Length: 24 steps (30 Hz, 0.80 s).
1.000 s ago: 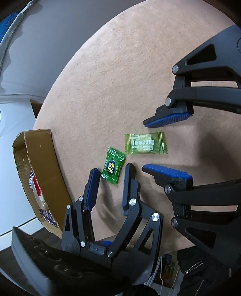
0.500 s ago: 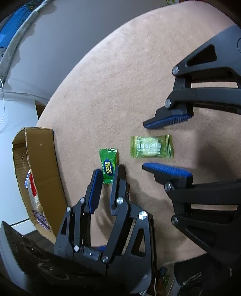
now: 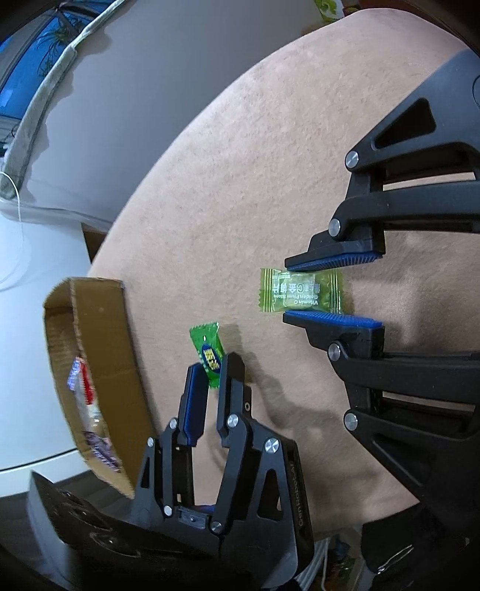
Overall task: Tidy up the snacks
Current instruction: 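Grasp the pale green candy with the right gripper while the left grasps the dark green candy, then carry both green candies into the box and open both grippers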
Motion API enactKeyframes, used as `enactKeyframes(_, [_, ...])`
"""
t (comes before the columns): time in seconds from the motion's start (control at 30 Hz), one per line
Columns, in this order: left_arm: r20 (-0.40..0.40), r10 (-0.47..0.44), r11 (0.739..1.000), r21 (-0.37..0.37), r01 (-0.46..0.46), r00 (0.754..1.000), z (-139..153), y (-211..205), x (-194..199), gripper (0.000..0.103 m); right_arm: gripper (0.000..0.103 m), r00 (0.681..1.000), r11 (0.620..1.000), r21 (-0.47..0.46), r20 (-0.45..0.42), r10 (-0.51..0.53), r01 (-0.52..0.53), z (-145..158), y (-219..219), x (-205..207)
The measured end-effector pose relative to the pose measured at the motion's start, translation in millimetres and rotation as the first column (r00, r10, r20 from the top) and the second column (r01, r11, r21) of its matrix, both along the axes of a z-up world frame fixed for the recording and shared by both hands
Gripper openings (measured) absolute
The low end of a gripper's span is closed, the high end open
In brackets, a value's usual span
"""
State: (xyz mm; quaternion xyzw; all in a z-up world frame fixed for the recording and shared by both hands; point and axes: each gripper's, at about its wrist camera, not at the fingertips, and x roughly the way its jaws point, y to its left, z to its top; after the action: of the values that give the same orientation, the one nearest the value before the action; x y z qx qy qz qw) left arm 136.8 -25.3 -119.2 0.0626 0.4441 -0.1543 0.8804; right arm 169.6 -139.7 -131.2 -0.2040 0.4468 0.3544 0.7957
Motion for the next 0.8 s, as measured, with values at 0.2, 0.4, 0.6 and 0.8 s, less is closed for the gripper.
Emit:
enactKeyframes(0.2, [0.054,0.038,0.999,-0.033,-0.037,0.998,21.1,12.4,-6.0,0.022,0.022,1.0,0.998,0.06,0.01,-0.024,0.024,20.7,-4.3,-0.4])
enactKeyframes(0.4, [0.101,0.068,0.996,-0.063,-0.061,0.993,37.4,26.2,-15.8,0.023,0.022,0.998,0.993,0.108,0.038,-0.047,0.043,43.8,-6.1,-2.1])
enactKeyframes(0.6, [0.148,0.093,0.992,-0.095,-0.08,0.985,54.1,39.5,-22.3,0.023,0.022,0.996,0.986,0.156,0.064,-0.065,0.055,67.7,-1.3,-2.9])
enactKeyframes(0.8, [0.192,0.129,0.988,-0.114,-0.109,0.973,67.6,60.2,-27.7,0.023,0.022,0.993,0.98,0.193,0.092,-0.068,0.049,86.8,16.5,4.1])
